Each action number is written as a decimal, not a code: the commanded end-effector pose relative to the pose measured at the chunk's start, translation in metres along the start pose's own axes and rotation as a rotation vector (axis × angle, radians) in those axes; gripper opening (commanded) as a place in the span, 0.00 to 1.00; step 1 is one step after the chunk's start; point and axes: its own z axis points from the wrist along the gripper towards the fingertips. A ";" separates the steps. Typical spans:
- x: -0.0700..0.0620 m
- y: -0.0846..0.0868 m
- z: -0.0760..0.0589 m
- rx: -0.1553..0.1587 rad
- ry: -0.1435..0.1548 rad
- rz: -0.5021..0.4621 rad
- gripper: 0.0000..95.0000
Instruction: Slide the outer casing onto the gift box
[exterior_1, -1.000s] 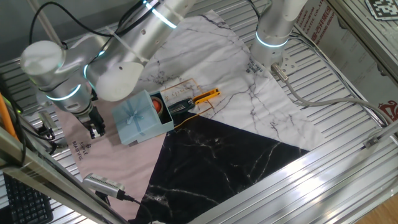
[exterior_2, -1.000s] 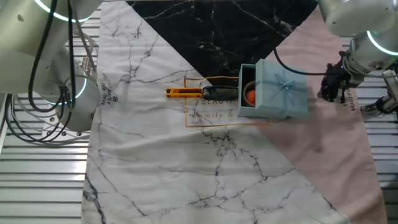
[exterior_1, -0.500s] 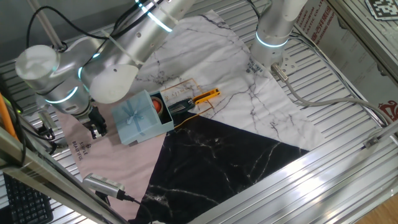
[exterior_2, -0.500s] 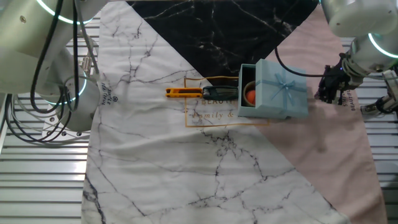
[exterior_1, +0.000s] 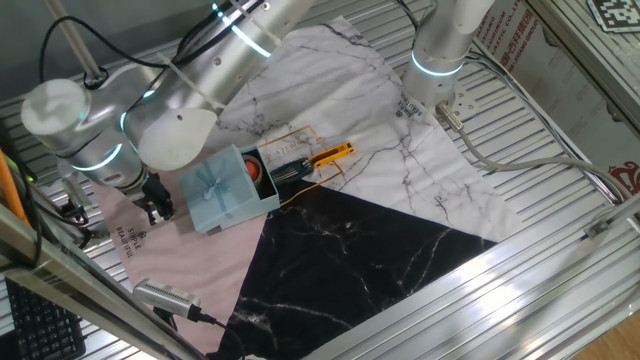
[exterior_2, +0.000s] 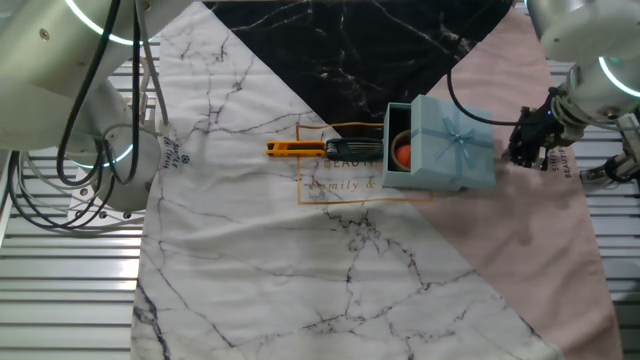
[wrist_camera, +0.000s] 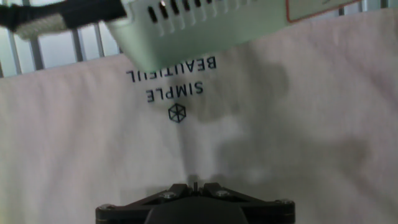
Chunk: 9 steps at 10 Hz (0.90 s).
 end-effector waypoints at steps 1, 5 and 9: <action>-0.001 0.000 0.002 -0.001 0.009 -0.001 0.00; 0.004 0.000 0.002 0.000 0.023 0.007 0.00; 0.004 0.001 0.002 -0.002 0.024 0.005 0.00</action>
